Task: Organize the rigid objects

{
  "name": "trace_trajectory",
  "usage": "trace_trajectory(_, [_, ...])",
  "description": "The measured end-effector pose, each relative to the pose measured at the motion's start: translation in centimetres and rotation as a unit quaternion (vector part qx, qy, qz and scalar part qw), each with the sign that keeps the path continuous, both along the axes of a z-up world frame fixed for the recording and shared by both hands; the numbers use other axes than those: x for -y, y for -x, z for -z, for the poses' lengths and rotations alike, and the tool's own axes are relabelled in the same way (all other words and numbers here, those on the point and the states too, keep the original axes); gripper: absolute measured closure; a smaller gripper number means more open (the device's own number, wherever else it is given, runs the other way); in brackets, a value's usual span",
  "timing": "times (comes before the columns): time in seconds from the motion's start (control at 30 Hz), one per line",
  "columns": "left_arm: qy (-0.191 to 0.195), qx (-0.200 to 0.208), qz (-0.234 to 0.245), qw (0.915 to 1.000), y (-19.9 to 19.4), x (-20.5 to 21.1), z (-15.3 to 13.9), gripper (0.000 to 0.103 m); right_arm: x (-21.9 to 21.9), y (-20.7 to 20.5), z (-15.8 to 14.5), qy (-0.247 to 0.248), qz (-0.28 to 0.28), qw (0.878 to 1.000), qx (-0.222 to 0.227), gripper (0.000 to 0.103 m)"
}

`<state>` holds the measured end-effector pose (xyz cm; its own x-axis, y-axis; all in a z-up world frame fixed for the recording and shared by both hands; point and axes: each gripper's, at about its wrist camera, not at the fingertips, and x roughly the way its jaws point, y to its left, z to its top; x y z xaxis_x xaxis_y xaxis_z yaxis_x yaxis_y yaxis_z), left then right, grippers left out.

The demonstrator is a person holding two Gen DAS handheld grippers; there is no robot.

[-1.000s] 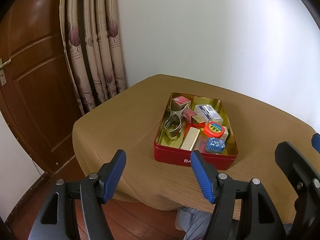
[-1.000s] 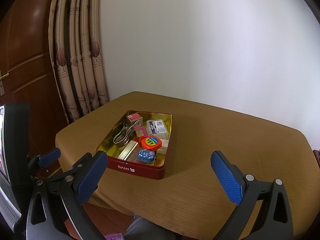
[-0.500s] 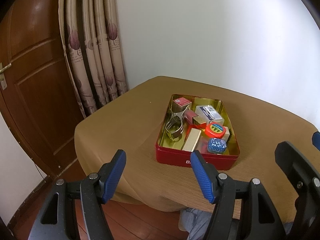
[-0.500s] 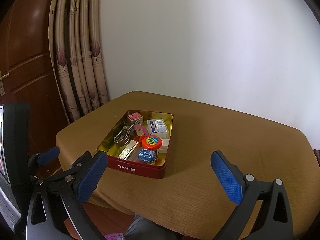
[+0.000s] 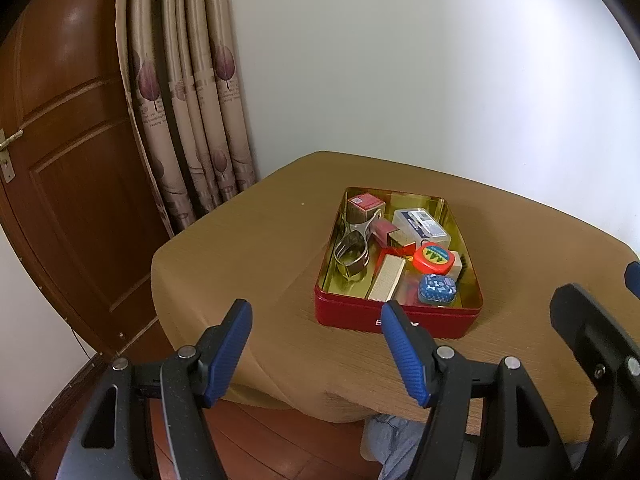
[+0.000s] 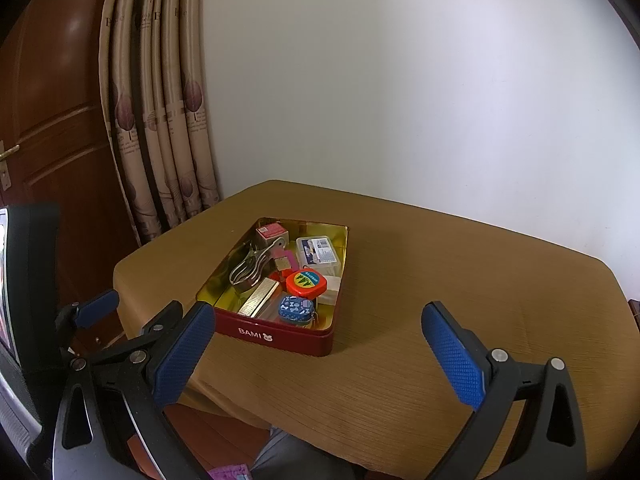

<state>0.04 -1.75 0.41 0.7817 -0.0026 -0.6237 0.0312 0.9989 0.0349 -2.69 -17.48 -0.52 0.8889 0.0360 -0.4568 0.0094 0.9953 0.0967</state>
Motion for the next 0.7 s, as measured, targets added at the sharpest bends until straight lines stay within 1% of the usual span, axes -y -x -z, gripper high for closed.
trace_trajectory(0.3, [0.005, -0.007, -0.005, 0.9999, -0.4, -0.6, 0.1, 0.034, 0.5, -0.3, 0.0, -0.004, -0.001, 1.000, -0.004, 0.001])
trace_trajectory(0.7, [0.010, -0.010, -0.015, 0.9998, -0.8, -1.2, 0.4, 0.034, 1.3, -0.6, -0.2, -0.002, 0.007, 1.000, 0.004, 0.001])
